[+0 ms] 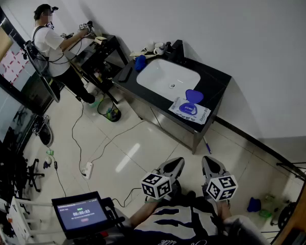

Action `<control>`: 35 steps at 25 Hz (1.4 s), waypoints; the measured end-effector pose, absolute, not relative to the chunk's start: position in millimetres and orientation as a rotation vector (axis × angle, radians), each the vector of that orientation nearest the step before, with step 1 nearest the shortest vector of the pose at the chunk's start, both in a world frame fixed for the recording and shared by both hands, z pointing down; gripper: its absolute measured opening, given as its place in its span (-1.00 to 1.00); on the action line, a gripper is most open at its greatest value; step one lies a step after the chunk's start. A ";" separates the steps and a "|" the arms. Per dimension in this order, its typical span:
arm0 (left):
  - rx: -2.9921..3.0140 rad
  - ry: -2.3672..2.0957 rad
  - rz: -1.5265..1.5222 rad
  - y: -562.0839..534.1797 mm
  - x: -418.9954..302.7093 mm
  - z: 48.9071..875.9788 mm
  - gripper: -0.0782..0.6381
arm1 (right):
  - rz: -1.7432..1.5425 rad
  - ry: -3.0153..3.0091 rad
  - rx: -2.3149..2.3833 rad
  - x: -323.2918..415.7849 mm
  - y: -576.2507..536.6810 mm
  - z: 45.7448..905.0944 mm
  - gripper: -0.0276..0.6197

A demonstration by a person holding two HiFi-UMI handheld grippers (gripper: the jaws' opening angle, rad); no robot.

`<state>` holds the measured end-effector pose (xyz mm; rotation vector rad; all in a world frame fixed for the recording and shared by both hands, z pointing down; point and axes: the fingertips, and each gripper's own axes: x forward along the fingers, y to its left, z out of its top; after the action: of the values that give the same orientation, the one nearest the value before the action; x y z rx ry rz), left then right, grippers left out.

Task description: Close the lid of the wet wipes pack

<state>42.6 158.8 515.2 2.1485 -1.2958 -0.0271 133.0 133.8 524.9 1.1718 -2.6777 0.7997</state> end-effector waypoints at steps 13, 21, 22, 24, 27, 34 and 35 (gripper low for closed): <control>2.153 -1.229 0.004 57.8 7.4 535.7 -0.78 | 0.862 -2.627 1.245 103.4 40.9 549.5 -0.93; 2.213 -1.094 0.097 -41.3 -29.5 542.3 -0.78 | 0.877 -2.560 1.371 63.0 -50.0 549.3 -0.92; 2.217 -1.079 0.106 -52.3 -33.8 544.2 -0.78 | 0.880 -2.552 1.390 59.2 -61.2 549.7 -0.93; 2.224 -1.050 0.129 -72.1 -41.7 549.5 -0.78 | 0.885 -2.533 1.425 53.3 -81.3 550.4 -0.93; 2.235 -1.011 0.186 -97.0 -52.0 561.0 -0.78 | 0.884 -2.505 1.470 46.8 -104.2 551.1 -0.93; 2.222 -0.901 0.338 -144.1 -61.7 606.2 -0.78 | 0.893 -2.428 1.576 45.5 -151.4 563.8 -0.93; 2.206 -0.887 0.365 -146.3 -62.8 614.1 -0.78 | 0.885 -2.415 1.580 47.4 -155.4 566.9 -0.93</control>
<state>-62.8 -146.3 614.1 2.2063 -0.8873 0.3647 47.4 -155.4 566.9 1.5799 -2.4147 0.8854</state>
